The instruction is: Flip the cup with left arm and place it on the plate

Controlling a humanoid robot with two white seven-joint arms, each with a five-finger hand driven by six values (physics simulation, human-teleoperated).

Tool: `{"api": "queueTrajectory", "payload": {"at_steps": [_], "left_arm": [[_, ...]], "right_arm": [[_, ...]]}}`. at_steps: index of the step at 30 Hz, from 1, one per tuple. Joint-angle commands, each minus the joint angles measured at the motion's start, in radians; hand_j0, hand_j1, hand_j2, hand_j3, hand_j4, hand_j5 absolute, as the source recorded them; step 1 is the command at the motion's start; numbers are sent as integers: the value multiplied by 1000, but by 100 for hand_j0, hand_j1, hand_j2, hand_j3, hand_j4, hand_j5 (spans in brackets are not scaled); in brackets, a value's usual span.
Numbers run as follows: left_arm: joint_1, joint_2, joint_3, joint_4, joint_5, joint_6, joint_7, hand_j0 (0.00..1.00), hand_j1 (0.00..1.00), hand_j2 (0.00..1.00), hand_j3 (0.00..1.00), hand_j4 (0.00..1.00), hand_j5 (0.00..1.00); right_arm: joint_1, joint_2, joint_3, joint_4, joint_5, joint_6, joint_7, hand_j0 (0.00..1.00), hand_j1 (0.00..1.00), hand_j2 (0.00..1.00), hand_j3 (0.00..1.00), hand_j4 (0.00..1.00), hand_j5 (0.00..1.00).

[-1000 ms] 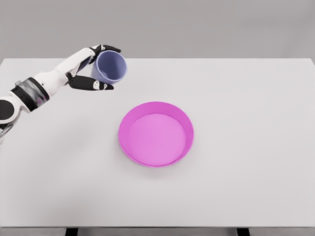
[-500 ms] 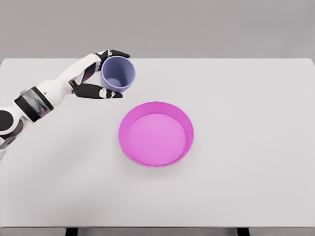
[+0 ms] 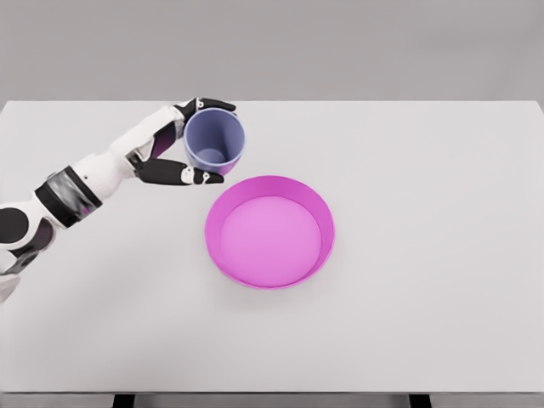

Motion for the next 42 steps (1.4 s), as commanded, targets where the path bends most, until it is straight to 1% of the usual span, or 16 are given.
{"api": "queueTrajectory", "payload": {"at_steps": [1, 7, 8, 9, 13, 15, 25, 29, 35, 42], "left_arm": [[0, -6, 1, -3, 12, -2, 0, 78, 78, 78, 78, 78, 78], [9, -34, 1, -3, 26, -2, 0, 78, 78, 78, 78, 78, 78], [26, -34, 1, -3, 26, -2, 1, 78, 78, 78, 78, 78, 78], [31, -38, 1, -3, 26, -2, 1, 78, 78, 78, 78, 78, 78], [40, -63, 1, 0, 26, -2, 1, 78, 78, 78, 78, 78, 78], [43, -78, -1, 8, 26, -25, 1, 78, 78, 78, 78, 78, 78], [89, -115, -2, 9, 16, -28, 0, 78, 78, 78, 78, 78, 78], [109, -149, -2, 12, 10, -31, 0, 78, 78, 78, 78, 78, 78], [118, -163, -2, 17, 10, -31, 0, 80, 80, 80, 80, 80, 80], [153, -175, -2, 19, 0, -31, 0, 80, 80, 80, 80, 80, 80]], "right_arm": [[0, 0, 0, 0, 0, 0, -1, 100, 100, 100, 100, 100, 100], [0, 0, 0, 0, 0, 0, -1, 100, 100, 100, 100, 100, 100], [0, 0, 0, 0, 0, 0, 1, 100, 100, 100, 100, 100, 100], [0, 0, 0, 0, 0, 0, -1, 100, 100, 100, 100, 100, 100], [0, 0, 0, 0, 0, 0, -1, 100, 100, 100, 100, 100, 100], [0, 0, 0, 0, 0, 0, -1, 100, 100, 100, 100, 100, 100], [0, 0, 0, 0, 0, 0, -1, 100, 100, 100, 100, 100, 100], [0, 0, 0, 0, 0, 0, 1, 100, 100, 100, 100, 100, 100], [0, 0, 0, 0, 0, 0, 1, 100, 100, 100, 100, 100, 100], [0, 0, 0, 0, 0, 0, 1, 100, 100, 100, 100, 100, 100]]}}
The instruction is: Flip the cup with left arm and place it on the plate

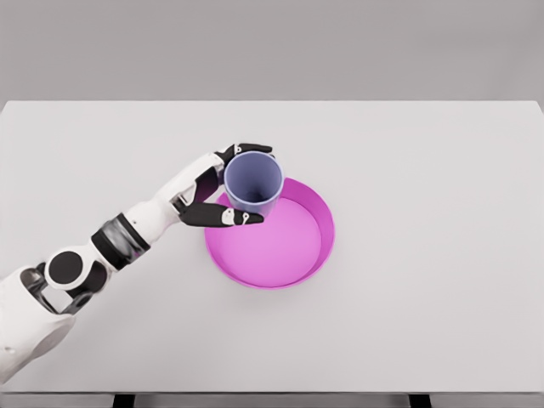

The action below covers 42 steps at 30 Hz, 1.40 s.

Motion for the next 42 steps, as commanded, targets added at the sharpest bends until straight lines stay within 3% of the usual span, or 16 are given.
{"api": "queueTrajectory", "payload": {"at_steps": [1, 5, 16, 42], "left_arm": [[3, -12, 2, 0, -8, -1, 0, 80, 80, 80, 80, 80, 80], [26, -22, 0, 9, -18, -10, 0, 80, 80, 80, 80, 80, 80], [25, -81, 0, 129, -35, -76, -2, 80, 80, 80, 80, 80, 80], [69, -148, -6, 167, -68, -113, -5, 81, 81, 81, 81, 81, 81]], "right_arm": [[0, 0, 0, 0, 0, 0, -1, 100, 100, 100, 100, 100, 100], [0, 0, 0, 0, 0, 0, 1, 100, 100, 100, 100, 100, 100], [0, 0, 0, 0, 0, 0, -1, 100, 100, 100, 100, 100, 100], [0, 0, 0, 0, 0, 0, -1, 100, 100, 100, 100, 100, 100]]}}
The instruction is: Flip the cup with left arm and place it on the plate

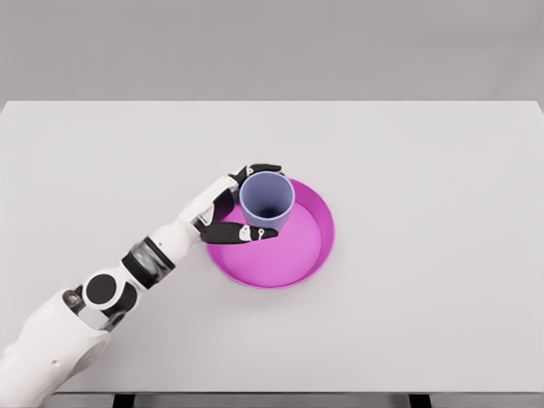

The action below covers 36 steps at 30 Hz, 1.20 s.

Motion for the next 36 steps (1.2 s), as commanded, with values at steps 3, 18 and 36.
{"api": "queueTrajectory", "payload": {"at_steps": [3, 18, 36], "left_arm": [[0, -8, 0, 7, -2, -5, -1, 81, 81, 81, 81, 81, 81], [2, -10, 0, 8, -2, -6, -1, 100, 100, 100, 100, 100, 100], [0, 15, 11, -18, -29, -25, -1, 100, 100, 100, 100, 100, 100]], "right_arm": [[0, 0, 0, 0, 0, 0, 1, 100, 100, 100, 100, 100, 100], [0, 0, 0, 0, 0, 0, 1, 100, 100, 100, 100, 100, 100], [0, 0, 0, 0, 0, 0, 1, 100, 100, 100, 100, 100, 100]]}}
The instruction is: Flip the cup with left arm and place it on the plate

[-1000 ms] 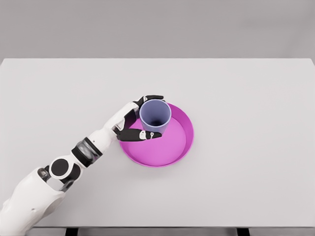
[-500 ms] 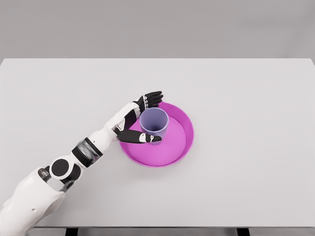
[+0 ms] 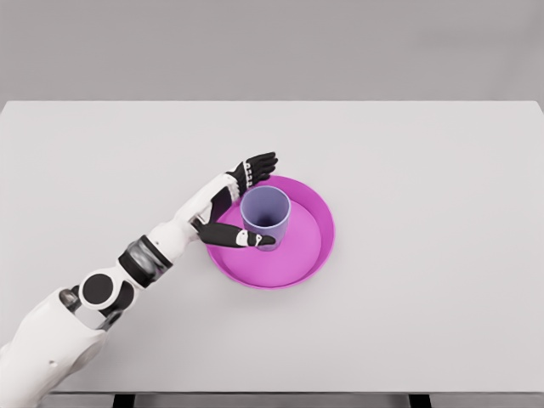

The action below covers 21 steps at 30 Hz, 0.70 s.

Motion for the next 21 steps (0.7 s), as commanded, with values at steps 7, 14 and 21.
{"api": "queueTrajectory", "payload": {"at_steps": [7, 14, 21], "left_arm": [[-3, 6, 1, -33, 2, -1, 0, 100, 100, 100, 100, 100, 100], [14, 51, 18, -68, 2, -1, 0, 100, 100, 100, 100, 100, 100], [84, 210, 161, -178, 5, 2, 5, 100, 100, 100, 100, 100, 100]], "right_arm": [[0, 0, 0, 0, 0, 0, -1, 100, 100, 100, 100, 100, 100], [0, 0, 0, 0, 0, 0, -1, 100, 100, 100, 100, 100, 100], [0, 0, 0, 0, 0, 0, -1, 100, 100, 100, 100, 100, 100]]}}
